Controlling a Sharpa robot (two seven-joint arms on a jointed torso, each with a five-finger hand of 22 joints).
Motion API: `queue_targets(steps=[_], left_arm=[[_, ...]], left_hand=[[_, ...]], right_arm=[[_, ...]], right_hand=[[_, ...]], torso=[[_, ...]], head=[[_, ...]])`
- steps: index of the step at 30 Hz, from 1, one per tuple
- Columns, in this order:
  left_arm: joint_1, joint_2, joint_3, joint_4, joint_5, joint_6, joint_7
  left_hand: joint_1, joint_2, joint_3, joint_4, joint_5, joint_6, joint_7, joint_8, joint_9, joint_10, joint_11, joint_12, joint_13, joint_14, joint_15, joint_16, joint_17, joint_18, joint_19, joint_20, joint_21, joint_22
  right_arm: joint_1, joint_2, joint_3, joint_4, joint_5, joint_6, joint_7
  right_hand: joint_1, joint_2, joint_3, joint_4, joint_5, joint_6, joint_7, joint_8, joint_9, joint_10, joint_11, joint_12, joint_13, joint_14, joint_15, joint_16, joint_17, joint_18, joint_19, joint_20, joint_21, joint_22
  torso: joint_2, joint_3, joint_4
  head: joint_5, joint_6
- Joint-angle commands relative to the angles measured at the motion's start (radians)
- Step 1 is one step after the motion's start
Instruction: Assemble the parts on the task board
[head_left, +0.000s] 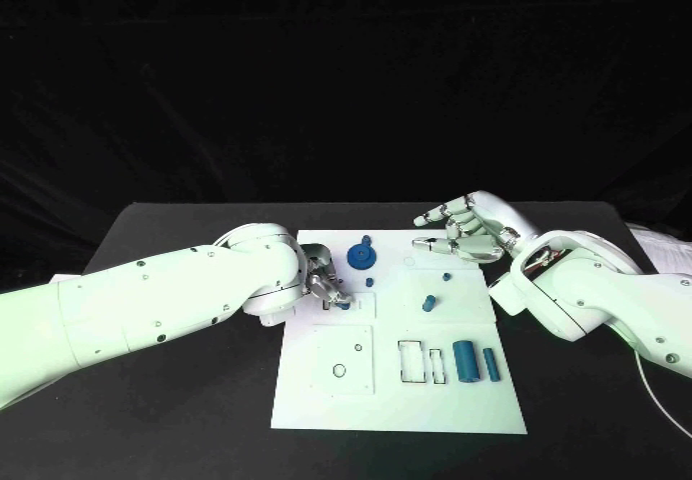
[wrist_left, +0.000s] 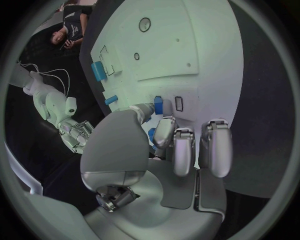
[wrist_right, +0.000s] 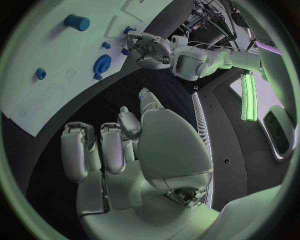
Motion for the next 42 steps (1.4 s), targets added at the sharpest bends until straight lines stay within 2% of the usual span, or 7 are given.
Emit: queue_targets(steps=[1,19,25,32,42], left_arm=[[-0.002,0.001,-0.001,-0.001,-0.010,0.050,-0.035],[-0.002,0.007,-0.002,-0.001,-0.009,0.071,-0.044],[-0.002,0.017,-0.001,-0.011,-0.005,0.083,-0.047],[-0.001,0.033,-0.001,-0.027,-0.001,0.105,-0.050],[-0.001,0.046,-0.001,-0.039,0.001,0.144,-0.054]], left_hand=[[-0.001,0.011,0.156,-0.152,0.005,0.003,-0.007,0.006,0.001,0.008,-0.002,0.003,0.001,0.107,0.004,0.003,0.263,-0.016,0.032,0.000,0.007,0.146],[-0.025,0.003,0.157,-0.160,0.006,0.012,-0.010,0.006,0.003,0.015,-0.003,0.010,0.008,0.107,0.004,0.003,0.263,-0.017,0.034,0.000,0.008,0.150],[-0.090,0.018,0.137,-0.137,0.003,0.030,-0.019,0.002,0.003,0.021,-0.009,0.016,0.015,0.107,0.000,0.003,0.263,-0.018,0.037,-0.002,0.011,0.155],[-0.116,0.031,0.130,-0.130,0.005,0.035,-0.021,-0.002,0.002,0.021,-0.011,0.017,0.017,0.107,-0.002,0.003,0.263,-0.019,0.039,-0.004,0.011,0.157],[-0.192,0.057,0.112,-0.104,0.004,0.065,-0.025,-0.018,-0.007,0.029,-0.014,0.028,0.030,0.107,-0.004,0.003,0.263,-0.021,0.044,-0.006,0.016,0.166]], right_arm=[[-0.001,0.001,0.000,0.001,-0.010,0.014,0.001],[-0.001,0.001,0.000,0.001,-0.010,0.015,-0.001],[-0.001,0.001,-0.001,0.002,-0.010,0.016,-0.003],[-0.001,0.001,-0.001,0.005,-0.010,0.018,-0.005],[-0.001,-0.003,-0.001,0.010,-0.012,0.018,-0.006]], right_hand=[[-0.001,0.001,-0.004,0.000,0.002,0.010,0.000,0.004,0.002,-0.003,-0.005,-0.005,-0.002,0.042,0.000,-0.006,-0.001,0.020,-0.009,-0.001,-0.003,0.065],[-0.001,0.001,-0.004,0.000,0.002,0.010,0.000,0.004,0.002,-0.003,-0.005,-0.005,-0.002,0.042,0.000,-0.006,-0.001,0.020,-0.009,-0.001,-0.003,0.065],[-0.001,0.001,-0.004,0.000,0.002,0.010,0.000,0.004,0.002,-0.003,-0.005,-0.005,-0.002,0.042,0.000,-0.006,-0.001,0.020,-0.009,-0.001,-0.003,0.065],[-0.001,0.001,-0.004,0.000,0.002,0.010,0.000,0.004,0.002,-0.003,-0.005,-0.005,-0.002,0.042,0.000,-0.006,-0.001,0.020,-0.009,-0.001,-0.003,0.065],[-0.002,0.002,-0.006,0.002,0.004,0.011,0.000,0.004,0.002,-0.003,-0.005,-0.005,-0.002,0.042,0.000,-0.008,-0.003,0.021,-0.010,-0.001,-0.005,0.063]], torso=[[0.000,0.0001,-0.0001],[0.000,0.0010,-0.0002],[0.000,0.0014,-0.0007],[0.000,0.0018,-0.0011],[0.000,0.0011,-0.0006]], head=[[0.001,-0.001],[0.000,-0.001],[-0.001,-0.001],[-0.001,-0.001],[-0.005,-0.005]])
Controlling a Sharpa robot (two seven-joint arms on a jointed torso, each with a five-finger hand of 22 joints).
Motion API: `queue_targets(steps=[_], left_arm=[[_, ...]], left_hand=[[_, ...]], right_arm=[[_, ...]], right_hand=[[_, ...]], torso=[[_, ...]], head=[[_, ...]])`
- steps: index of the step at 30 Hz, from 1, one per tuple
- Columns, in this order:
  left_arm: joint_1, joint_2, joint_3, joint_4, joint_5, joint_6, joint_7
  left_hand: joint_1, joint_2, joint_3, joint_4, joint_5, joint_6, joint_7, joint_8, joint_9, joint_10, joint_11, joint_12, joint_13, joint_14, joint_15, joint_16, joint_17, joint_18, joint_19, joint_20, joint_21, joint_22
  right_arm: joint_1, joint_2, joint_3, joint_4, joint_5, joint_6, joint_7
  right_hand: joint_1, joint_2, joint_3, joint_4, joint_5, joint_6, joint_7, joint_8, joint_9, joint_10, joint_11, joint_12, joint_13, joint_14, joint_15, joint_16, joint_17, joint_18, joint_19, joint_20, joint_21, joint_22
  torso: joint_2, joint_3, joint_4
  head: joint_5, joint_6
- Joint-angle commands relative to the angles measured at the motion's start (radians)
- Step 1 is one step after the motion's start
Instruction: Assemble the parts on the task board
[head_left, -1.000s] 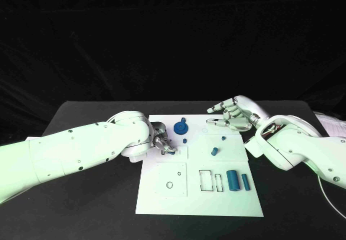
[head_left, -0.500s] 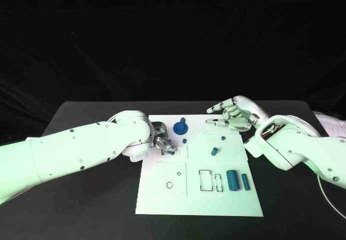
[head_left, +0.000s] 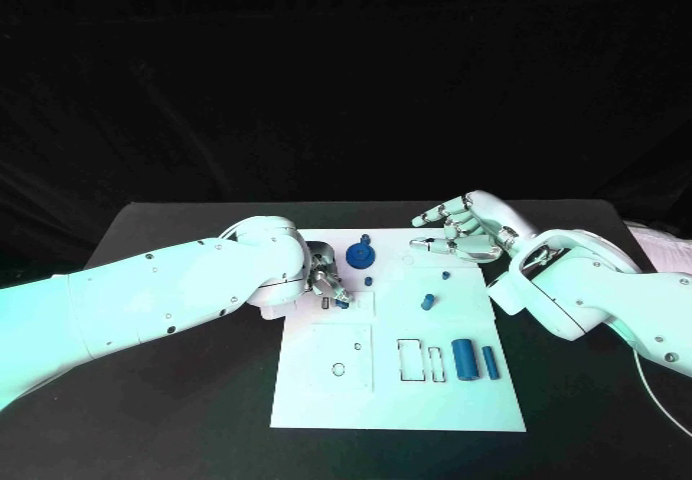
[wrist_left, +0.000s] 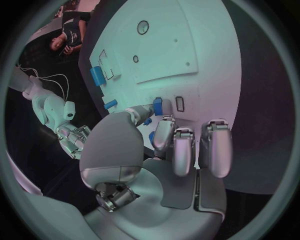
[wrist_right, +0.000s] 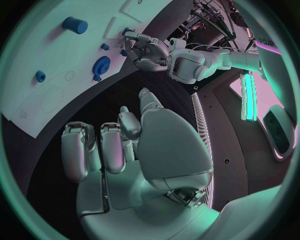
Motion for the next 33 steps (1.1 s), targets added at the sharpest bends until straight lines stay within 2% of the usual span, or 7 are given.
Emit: queue_targets(steps=[1,12,26,29,33], left_arm=[[-0.010,0.011,-0.007,0.001,0.013,0.058,-0.049],[-0.010,0.019,-0.007,-0.009,0.007,0.057,-0.050],[-0.010,0.027,-0.007,-0.023,0.004,0.063,-0.050],[-0.010,0.027,-0.007,-0.023,0.004,0.066,-0.050],[-0.010,0.024,-0.007,-0.024,0.002,0.072,-0.051]], left_hand=[[-0.023,0.005,0.003,0.005,0.004,0.040,-0.030,-0.010,-0.004,0.005,-0.004,0.008,0.004,0.107,-0.004,0.003,0.264,-0.021,0.044,-0.006,0.004,0.167],[-0.079,0.017,-0.017,0.023,0.003,0.067,-0.035,-0.023,-0.010,0.019,-0.007,0.029,0.029,0.107,-0.006,0.003,0.264,-0.023,0.049,-0.008,0.008,0.175],[-0.105,0.023,-0.028,0.033,0.003,0.078,-0.037,-0.027,-0.012,0.026,-0.008,0.040,0.042,0.107,-0.007,0.003,0.264,-0.024,0.051,-0.009,0.010,0.178],[-0.128,0.018,-0.047,0.044,0.000,0.086,-0.037,-0.029,-0.013,0.029,-0.008,0.045,0.048,0.107,-0.007,0.003,0.264,-0.024,0.052,-0.009,0.011,0.180],[-0.190,-0.007,-0.133,0.081,-0.005,0.101,-0.038,-0.032,-0.014,0.034,-0.008,0.051,0.056,0.107,-0.007,0.003,0.264,-0.025,0.055,-0.009,0.013,0.184]], right_arm=[[-0.001,0.000,0.000,0.002,-0.011,0.013,-0.002],[-0.001,0.000,0.000,0.003,-0.011,0.011,-0.001],[-0.001,0.001,0.000,0.001,-0.011,0.012,-0.001],[-0.001,0.001,0.000,0.001,-0.011,0.013,-0.001],[-0.001,0.000,0.000,0.001,-0.011,0.013,-0.001]], right_hand=[[-0.002,0.002,-0.004,-0.001,0.004,0.004,-0.001,0.004,0.001,-0.003,-0.005,-0.005,-0.001,0.042,0.000,-0.004,-0.002,0.021,-0.006,0.003,-0.005,0.063],[-0.002,0.002,-0.005,0.000,0.006,0.004,-0.001,0.004,0.001,-0.003,-0.005,-0.007,-0.002,0.042,-0.001,-0.006,-0.005,0.021,-0.008,0.003,-0.006,0.062],[-0.004,0.002,-0.008,0.002,0.009,0.005,-0.001,0.004,0.001,-0.004,-0.006,-0.009,-0.003,0.041,-0.001,-0.009,-0.010,0.022,-0.011,0.002,-0.009,0.057],[-0.004,0.002,-0.008,0.002,0.009,0.005,-0.001,0.004,0.001,-0.004,-0.006,-0.009,-0.003,0.041,-0.001,-0.009,-0.010,0.022,-0.011,0.002,-0.009,0.057],[-0.007,0.002,-0.011,0.004,0.010,0.005,-0.001,0.004,0.001,-0.004,-0.006,-0.009,-0.004,0.040,-0.001,-0.010,-0.010,0.022,-0.011,0.002,-0.010,0.056]], torso=[[0.000,0.0001,0.0009],[0.000,-0.0010,0.0014],[0.000,-0.0009,0.0015],[0.000,-0.0009,0.0016],[0.000,-0.0012,0.0020]], head=[[-0.002,-0.001],[-0.004,-0.003],[-0.006,-0.003],[-0.007,-0.004],[-0.007,-0.004]])
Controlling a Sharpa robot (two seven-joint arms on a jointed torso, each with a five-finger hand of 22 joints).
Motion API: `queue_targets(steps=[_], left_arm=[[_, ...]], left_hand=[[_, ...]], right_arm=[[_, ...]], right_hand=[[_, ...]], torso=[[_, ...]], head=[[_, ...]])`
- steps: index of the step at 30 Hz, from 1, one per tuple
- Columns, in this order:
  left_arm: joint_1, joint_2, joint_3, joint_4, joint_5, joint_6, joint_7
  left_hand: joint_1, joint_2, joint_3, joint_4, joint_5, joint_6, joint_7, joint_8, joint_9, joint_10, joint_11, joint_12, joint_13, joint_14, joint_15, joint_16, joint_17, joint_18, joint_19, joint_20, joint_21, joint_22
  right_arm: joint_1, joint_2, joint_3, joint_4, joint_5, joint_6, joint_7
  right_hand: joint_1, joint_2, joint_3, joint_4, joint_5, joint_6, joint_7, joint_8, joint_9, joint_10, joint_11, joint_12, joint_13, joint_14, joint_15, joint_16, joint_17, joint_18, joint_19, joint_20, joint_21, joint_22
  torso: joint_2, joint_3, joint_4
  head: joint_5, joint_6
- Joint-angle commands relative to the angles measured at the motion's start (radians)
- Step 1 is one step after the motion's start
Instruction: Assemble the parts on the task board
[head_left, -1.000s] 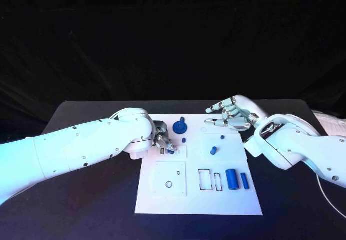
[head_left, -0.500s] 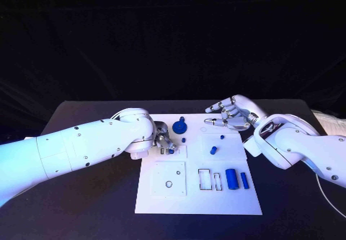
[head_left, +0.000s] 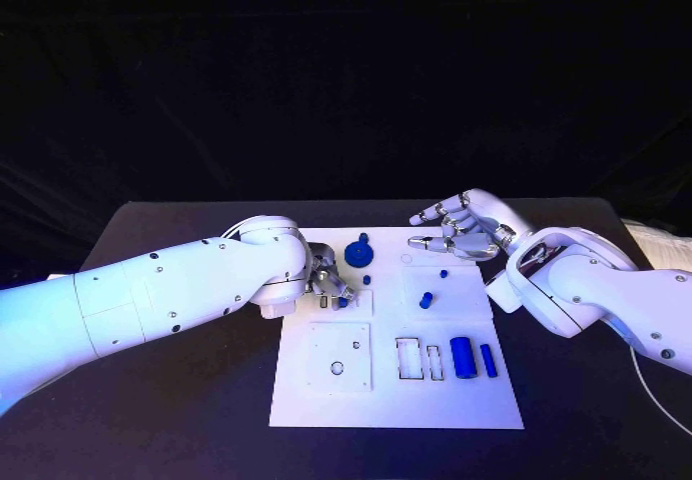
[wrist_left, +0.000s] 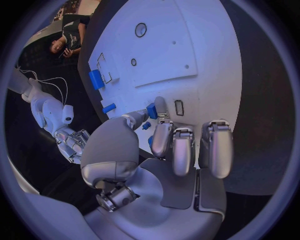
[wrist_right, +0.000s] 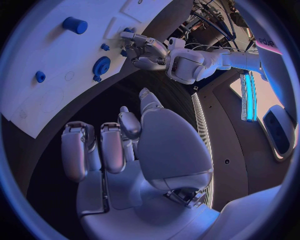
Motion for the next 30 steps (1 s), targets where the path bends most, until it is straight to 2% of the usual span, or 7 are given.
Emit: queue_targets(steps=[1,12,17,20,25,28,30], left_arm=[[-0.007,0.001,-0.004,0.002,0.005,0.039,-0.050],[-0.007,-0.026,0.003,0.021,-0.008,0.006,-0.049],[-0.006,-0.050,0.019,0.048,-0.011,-0.033,-0.045],[-0.001,-0.064,0.034,0.064,-0.011,-0.052,-0.043],[0.019,-0.093,0.062,0.085,0.003,-0.044,-0.043],[0.037,-0.102,0.069,0.078,0.017,-0.024,-0.045],[0.060,-0.107,0.073,0.054,0.029,-0.004,-0.045]], left_hand=[[-0.028,-0.009,-0.058,0.018,-0.005,0.009,-0.002,0.003,0.000,0.007,-0.001,0.007,0.004,0.107,-0.007,0.003,0.263,-0.010,0.055,-0.009,0.004,0.184],[-0.035,0.010,-0.260,0.066,-0.008,0.019,-0.007,-0.009,-0.001,0.010,-0.005,0.010,0.014,0.107,-0.012,0.003,0.263,-0.010,0.057,-0.014,0.005,0.188],[-0.035,0.020,-0.299,0.068,-0.006,0.017,-0.007,-0.010,0.000,0.008,-0.006,0.004,0.010,0.107,-0.013,0.003,0.263,-0.009,0.055,-0.015,0.002,0.186],[-0.034,0.023,-0.317,0.068,-0.005,0.013,-0.006,-0.011,0.000,0.003,-0.005,-0.006,0.000,0.107,-0.013,0.003,0.263,-0.008,0.053,-0.016,-0.001,0.182],[-0.007,0.029,-0.353,0.066,-0.004,-0.009,0.000,-0.018,0.000,-0.022,0.000,-0.050,-0.043,0.107,-0.012,0.003,0.263,-0.002,0.038,-0.015,-0.019,0.160],[0.025,0.033,-0.373,0.062,-0.003,-0.040,0.012,-0.036,-0.009,-0.048,0.008,-0.092,-0.084,0.107,-0.006,0.003,0.263,0.005,0.022,-0.011,-0.040,0.136],[0.059,0.036,-0.392,0.063,-0.002,-0.069,0.025,-0.060,-0.025,-0.067,0.019,-0.121,-0.112,0.107,0.002,0.003,0.263,0.008,0.013,-0.005,-0.052,0.123]], right_arm=[[-0.001,0.000,0.000,0.001,-0.010,0.012,0.001],[-0.001,0.000,0.000,-0.003,-0.009,0.011,0.002],[-0.003,-0.001,-0.001,-0.006,-0.008,0.010,0.002],[-0.003,-0.001,-0.002,-0.008,-0.007,0.009,0.003],[-0.004,0.000,-0.003,-0.013,-0.006,0.009,0.003],[-0.005,0.001,-0.003,-0.015,-0.006,0.010,0.002],[-0.005,0.002,-0.004,-0.017,-0.005,0.010,0.002]], right_hand=[[-0.008,0.002,-0.010,0.002,0.005,0.006,-0.001,0.004,0.002,-0.004,-0.006,-0.005,-0.001,0.040,-0.001,-0.007,-0.002,0.007,-0.008,-0.002,-0.006,0.055],[-0.011,0.002,-0.014,0.005,0.006,0.006,-0.002,0.004,0.001,-0.005,-0.006,-0.006,-0.003,0.040,-0.001,-0.009,-0.005,0.007,-0.009,-0.002,-0.007,0.054],[-0.011,0.002,-0.014,0.005,0.006,0.006,-0.002,0.004,0.001,-0.005,-0.006,-0.006,-0.003,0.040,-0.001,-0.009,-0.005,0.007,-0.009,-0.002,-0.007,0.054],[-0.011,0.002,-0.014,0.005,0.007,0.006,-0.002,0.004,0.001,-0.005,-0.006,-0.006,-0.003,0.040,-0.001,-0.009,-0.005,0.007,-0.009,-0.002,-0.007,0.054],[-0.013,0.002,-0.016,0.007,0.007,0.006,-0.002,0.004,0.001,-0.005,-0.006,-0.006,-0.003,0.040,-0.001,-0.010,-0.005,0.007,-0.010,-0.002,-0.008,0.053],[-0.013,0.002,-0.016,0.007,0.007,0.006,-0.002,0.004,0.001,-0.005,-0.006,-0.006,-0.003,0.040,-0.001,-0.010,-0.005,0.007,-0.010,-0.002,-0.008,0.053],[-0.013,0.002,-0.016,0.007,0.007,0.006,-0.002,0.004,0.001,-0.005,-0.006,-0.006,-0.003,0.040,-0.001,-0.010,-0.005,0.007,-0.010,-0.002,-0.008,0.053]], torso=[[0.000,-0.0002,0.0003],[-0.001,-0.0021,0.0013],[-0.001,-0.0019,0.0014],[-0.001,-0.0011,0.0013],[0.000,-0.0005,0.0006],[0.000,-0.0002,0.0001],[0.000,-0.0003,0.0009]], head=[[0.000,-0.001],[-0.003,0.001],[-0.003,0.003],[-0.002,0.005],[-0.002,0.009],[-0.002,0.011],[-0.002,0.012]])
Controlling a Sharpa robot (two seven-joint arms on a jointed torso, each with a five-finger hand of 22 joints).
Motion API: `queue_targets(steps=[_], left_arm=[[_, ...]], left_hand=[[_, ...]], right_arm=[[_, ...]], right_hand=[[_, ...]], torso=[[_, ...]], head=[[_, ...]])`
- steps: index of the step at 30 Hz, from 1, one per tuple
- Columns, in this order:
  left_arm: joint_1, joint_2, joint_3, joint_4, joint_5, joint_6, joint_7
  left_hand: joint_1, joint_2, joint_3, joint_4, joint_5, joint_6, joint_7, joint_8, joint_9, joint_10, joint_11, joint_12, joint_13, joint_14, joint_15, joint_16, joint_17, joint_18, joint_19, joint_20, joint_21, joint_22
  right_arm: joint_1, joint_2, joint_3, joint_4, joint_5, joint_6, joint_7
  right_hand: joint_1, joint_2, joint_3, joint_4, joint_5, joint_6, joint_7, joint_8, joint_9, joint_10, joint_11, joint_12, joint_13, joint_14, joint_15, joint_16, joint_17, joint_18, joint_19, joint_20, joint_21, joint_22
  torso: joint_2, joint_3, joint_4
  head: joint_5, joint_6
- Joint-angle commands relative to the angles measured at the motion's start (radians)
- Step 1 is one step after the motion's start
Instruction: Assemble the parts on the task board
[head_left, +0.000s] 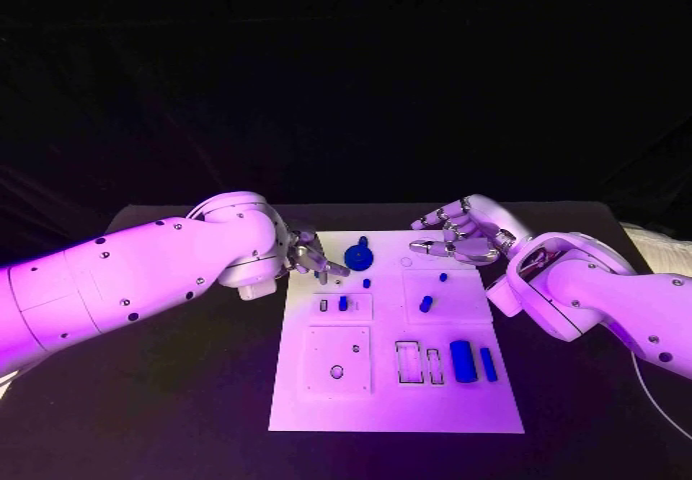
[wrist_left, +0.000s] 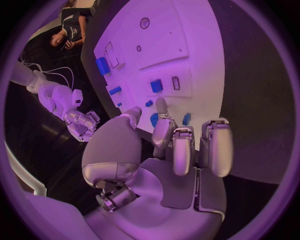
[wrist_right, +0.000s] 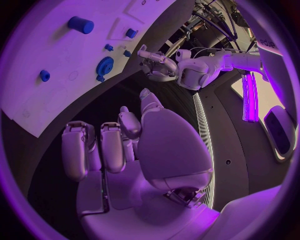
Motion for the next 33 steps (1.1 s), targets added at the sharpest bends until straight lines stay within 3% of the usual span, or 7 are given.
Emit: queue_targets(steps=[1,3,8,15,25,33], left_arm=[[0.024,-0.001,0.004,-0.032,0.031,0.032,-0.047],[0.036,0.008,0.005,-0.065,0.038,0.042,-0.046],[0.049,0.046,0.004,-0.150,0.035,0.067,-0.038],[0.053,0.106,-0.016,-0.257,-0.006,0.101,-0.022],[0.051,0.149,-0.034,-0.320,-0.029,0.153,-0.008],[0.048,0.161,-0.038,-0.339,-0.024,0.176,-0.004]], left_hand=[[0.032,0.003,-0.021,0.002,0.002,-0.027,0.014,-0.025,-0.017,-0.020,0.010,-0.027,-0.026,0.107,0.012,0.003,0.263,0.008,0.013,0.005,-0.009,0.123],[0.052,0.008,-0.035,0.003,0.003,-0.037,0.022,-0.041,-0.030,-0.027,0.017,-0.035,-0.035,0.107,0.018,0.003,0.263,0.009,0.012,0.011,-0.010,0.122],[0.072,0.016,-0.050,0.004,0.003,-0.039,0.027,-0.051,-0.041,-0.039,0.021,-0.051,-0.053,0.107,0.022,0.003,0.263,0.009,0.013,0.016,-0.011,0.123],[0.080,0.018,-0.057,0.004,0.004,-0.040,0.028,-0.055,-0.045,-0.044,0.023,-0.058,-0.060,0.107,0.024,0.003,0.263,0.008,0.014,0.018,-0.010,0.125],[0.099,0.028,-0.067,0.003,0.004,-0.028,0.027,-0.053,-0.047,-0.042,0.022,-0.052,-0.056,0.107,0.025,0.003,0.263,0.007,0.018,0.020,-0.006,0.130],[0.118,0.034,-0.076,0.000,0.005,-0.020,0.024,-0.050,-0.048,-0.038,0.020,-0.046,-0.052,0.107,0.024,0.003,0.263,0.006,0.020,0.020,-0.003,0.135]], right_arm=[[-0.002,0.001,-0.001,-0.003,-0.006,0.010,0.002],[-0.002,0.002,-0.001,-0.005,-0.006,0.010,0.002],[-0.003,0.006,-0.002,-0.008,-0.005,0.010,0.003],[-0.004,0.010,-0.003,-0.010,-0.005,0.011,0.003],[-0.005,0.013,-0.003,-0.011,-0.005,0.013,0.003],[-0.005,0.015,-0.003,-0.012,-0.005,0.014,0.003]], right_hand=[[-0.008,-0.003,-0.005,0.001,0.003,0.006,-0.002,0.004,0.002,-0.001,-0.002,-0.006,-0.001,0.040,-0.001,-0.004,-0.001,0.007,-0.006,0.002,-0.004,0.053],[-0.008,-0.003,-0.005,0.001,0.003,0.006,-0.002,0.004,0.002,-0.001,-0.002,-0.006,-0.001,0.040,-0.001,-0.004,-0.001,0.007,-0.006,0.002,-0.004,0.053],[-0.009,-0.002,-0.006,0.002,0.004,0.006,-0.002,0.004,0.002,-0.001,-0.002,-0.005,-0.001,0.040,-0.001,-0.005,-0.002,0.007,-0.006,0.002,-0.004,0.052],[-0.009,-0.002,-0.006,0.002,0.004,0.006,-0.002,0.004,0.002,-0.001,-0.002,-0.005,-0.001,0.040,-0.001,-0.005,-0.002,0.007,-0.006,0.002,-0.004,0.052],[-0.009,-0.002,-0.007,0.002,0.004,0.006,-0.002,0.003,0.001,-0.001,-0.002,-0.005,-0.001,0.040,-0.001,-0.005,-0.002,0.008,-0.007,0.002,-0.004,0.052],[-0.009,-0.002,-0.007,0.002,0.004,0.006,-0.002,0.003,0.001,-0.001,-0.002,-0.005,-0.001,0.040,-0.001,-0.005,-0.002,0.008,-0.007,0.002,-0.004,0.052]], torso=[[0.001,0.0007,0.0006],[0.001,0.0010,0.0010],[0.002,0.0001,-0.0006],[0.003,-0.0008,-0.0021],[0.001,0.0001,-0.0005],[0.000,0.0003,0.0000]], head=[[0.000,0.002],[0.001,0.004],[0.003,0.006],[0.004,0.005],[0.004,-0.001],[0.005,-0.002]])
